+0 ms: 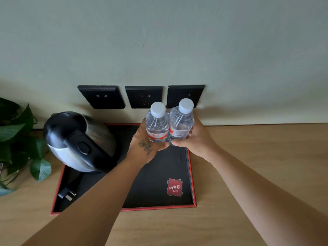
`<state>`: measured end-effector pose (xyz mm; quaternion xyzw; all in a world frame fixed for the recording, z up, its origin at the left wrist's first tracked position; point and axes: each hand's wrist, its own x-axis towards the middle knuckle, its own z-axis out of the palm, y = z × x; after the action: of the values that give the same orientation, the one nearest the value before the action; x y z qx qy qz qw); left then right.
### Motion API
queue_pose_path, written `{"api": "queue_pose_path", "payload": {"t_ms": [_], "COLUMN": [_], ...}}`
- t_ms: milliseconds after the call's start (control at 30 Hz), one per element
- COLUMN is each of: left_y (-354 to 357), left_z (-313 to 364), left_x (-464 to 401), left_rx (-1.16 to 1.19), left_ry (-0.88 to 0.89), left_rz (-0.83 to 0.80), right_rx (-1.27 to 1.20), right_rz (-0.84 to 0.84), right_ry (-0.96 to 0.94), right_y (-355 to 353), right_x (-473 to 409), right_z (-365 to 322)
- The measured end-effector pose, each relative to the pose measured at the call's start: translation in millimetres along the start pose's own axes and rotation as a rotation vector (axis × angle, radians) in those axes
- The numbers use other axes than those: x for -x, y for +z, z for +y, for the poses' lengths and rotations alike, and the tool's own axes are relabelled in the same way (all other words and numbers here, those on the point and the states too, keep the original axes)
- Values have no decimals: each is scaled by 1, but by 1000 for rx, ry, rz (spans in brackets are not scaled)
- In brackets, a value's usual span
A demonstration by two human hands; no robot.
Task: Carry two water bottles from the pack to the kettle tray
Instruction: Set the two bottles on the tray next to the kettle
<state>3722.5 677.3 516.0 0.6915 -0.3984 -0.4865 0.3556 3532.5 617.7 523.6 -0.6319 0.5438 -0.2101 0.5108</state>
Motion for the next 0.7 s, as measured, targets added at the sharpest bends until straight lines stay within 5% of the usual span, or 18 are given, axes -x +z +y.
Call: {"api": "queue_pose_path", "payload": {"t_ms": [167, 300, 467, 700], "left_y": [-9, -32, -67, -61], "left_z": [19, 47, 101, 142], "left_x": [22, 69, 96, 67], "left_rx": [-92, -388, -606, -808], "left_ry": [31, 57, 551, 509], "left_rz": [-30, -22, 243, 70], "right_rx": [295, 483, 846, 964], "right_rz": [164, 343, 142, 69], "right_ry": [-81, -418, -679, -584], "right_y": [-17, -46, -68, -59], "right_x": [36, 65, 65, 56], "right_z": [-25, -60, -111, -130]}}
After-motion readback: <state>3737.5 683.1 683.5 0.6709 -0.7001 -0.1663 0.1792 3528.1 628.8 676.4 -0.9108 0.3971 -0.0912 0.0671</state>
